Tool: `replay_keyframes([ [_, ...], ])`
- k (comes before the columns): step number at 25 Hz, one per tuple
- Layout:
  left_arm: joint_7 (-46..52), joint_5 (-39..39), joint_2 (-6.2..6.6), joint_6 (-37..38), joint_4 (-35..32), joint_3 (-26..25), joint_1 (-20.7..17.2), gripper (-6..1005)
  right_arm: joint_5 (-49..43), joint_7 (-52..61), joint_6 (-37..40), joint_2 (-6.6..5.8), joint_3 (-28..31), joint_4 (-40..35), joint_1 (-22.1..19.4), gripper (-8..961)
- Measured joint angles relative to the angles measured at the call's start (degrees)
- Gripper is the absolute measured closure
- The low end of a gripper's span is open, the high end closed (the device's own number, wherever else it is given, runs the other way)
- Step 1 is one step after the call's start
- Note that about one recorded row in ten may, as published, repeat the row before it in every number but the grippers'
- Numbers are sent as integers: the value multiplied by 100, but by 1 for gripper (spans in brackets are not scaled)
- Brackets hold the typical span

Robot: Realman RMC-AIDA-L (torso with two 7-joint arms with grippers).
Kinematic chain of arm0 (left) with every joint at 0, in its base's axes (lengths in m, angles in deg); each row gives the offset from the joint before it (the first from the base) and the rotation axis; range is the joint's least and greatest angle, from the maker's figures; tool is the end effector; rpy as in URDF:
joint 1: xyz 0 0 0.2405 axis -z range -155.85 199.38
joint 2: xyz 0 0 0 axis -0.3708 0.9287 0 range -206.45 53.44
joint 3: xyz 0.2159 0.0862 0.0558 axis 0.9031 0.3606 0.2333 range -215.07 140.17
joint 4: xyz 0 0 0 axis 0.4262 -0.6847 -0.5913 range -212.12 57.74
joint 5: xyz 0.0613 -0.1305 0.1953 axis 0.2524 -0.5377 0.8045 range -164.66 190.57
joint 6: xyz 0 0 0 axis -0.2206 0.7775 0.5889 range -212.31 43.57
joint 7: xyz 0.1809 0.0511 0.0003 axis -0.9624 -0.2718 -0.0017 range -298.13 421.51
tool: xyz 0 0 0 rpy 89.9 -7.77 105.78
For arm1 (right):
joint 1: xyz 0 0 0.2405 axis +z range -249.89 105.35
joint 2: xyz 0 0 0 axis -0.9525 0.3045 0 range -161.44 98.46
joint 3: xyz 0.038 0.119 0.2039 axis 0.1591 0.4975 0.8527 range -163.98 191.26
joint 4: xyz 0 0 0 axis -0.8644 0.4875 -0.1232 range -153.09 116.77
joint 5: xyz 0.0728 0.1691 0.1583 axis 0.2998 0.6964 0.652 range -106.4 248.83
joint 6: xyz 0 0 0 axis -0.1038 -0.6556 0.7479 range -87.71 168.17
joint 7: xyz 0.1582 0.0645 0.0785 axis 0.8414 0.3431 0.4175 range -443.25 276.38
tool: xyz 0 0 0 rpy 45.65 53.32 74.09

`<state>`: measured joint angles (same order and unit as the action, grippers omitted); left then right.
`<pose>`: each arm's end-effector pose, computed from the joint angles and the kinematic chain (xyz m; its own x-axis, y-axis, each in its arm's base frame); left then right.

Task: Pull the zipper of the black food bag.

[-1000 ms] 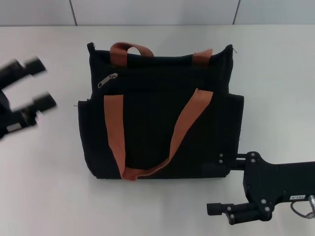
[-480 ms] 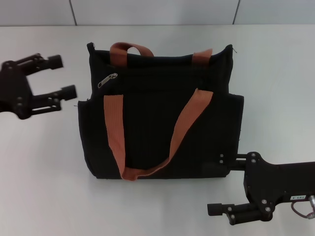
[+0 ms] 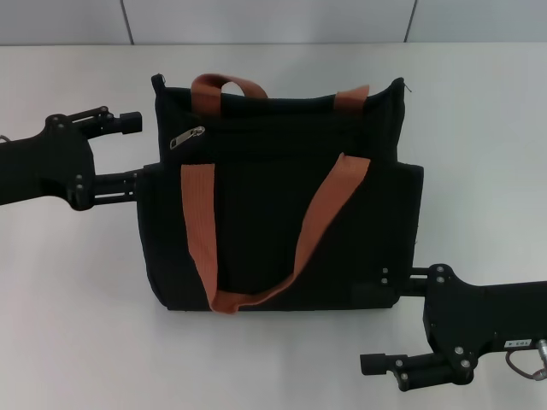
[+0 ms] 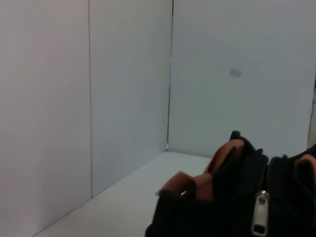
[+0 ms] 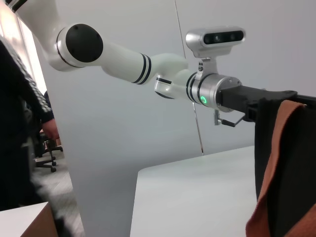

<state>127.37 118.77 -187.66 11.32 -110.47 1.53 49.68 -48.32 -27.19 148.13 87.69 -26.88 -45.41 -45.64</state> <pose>-0.2691 0.3581 0.0292 0.8261 0.1146 0.5518 0.3065 -0.9130 -0.2692 0.2496 0.2622 -0.0601 0.7994 -0.1672 -0.5771 -0.1388 -0.9859 0.0934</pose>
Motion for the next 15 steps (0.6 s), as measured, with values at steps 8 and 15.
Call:
replay_keyframes([
  [8,-71,1,-26,-279,-82,289,33,184,11,21,10,0,14,0,-9,200],
  [15,-282,1,-149,-351,-61,295,61,236,17,34,0,0,18,0,-9,202],
])
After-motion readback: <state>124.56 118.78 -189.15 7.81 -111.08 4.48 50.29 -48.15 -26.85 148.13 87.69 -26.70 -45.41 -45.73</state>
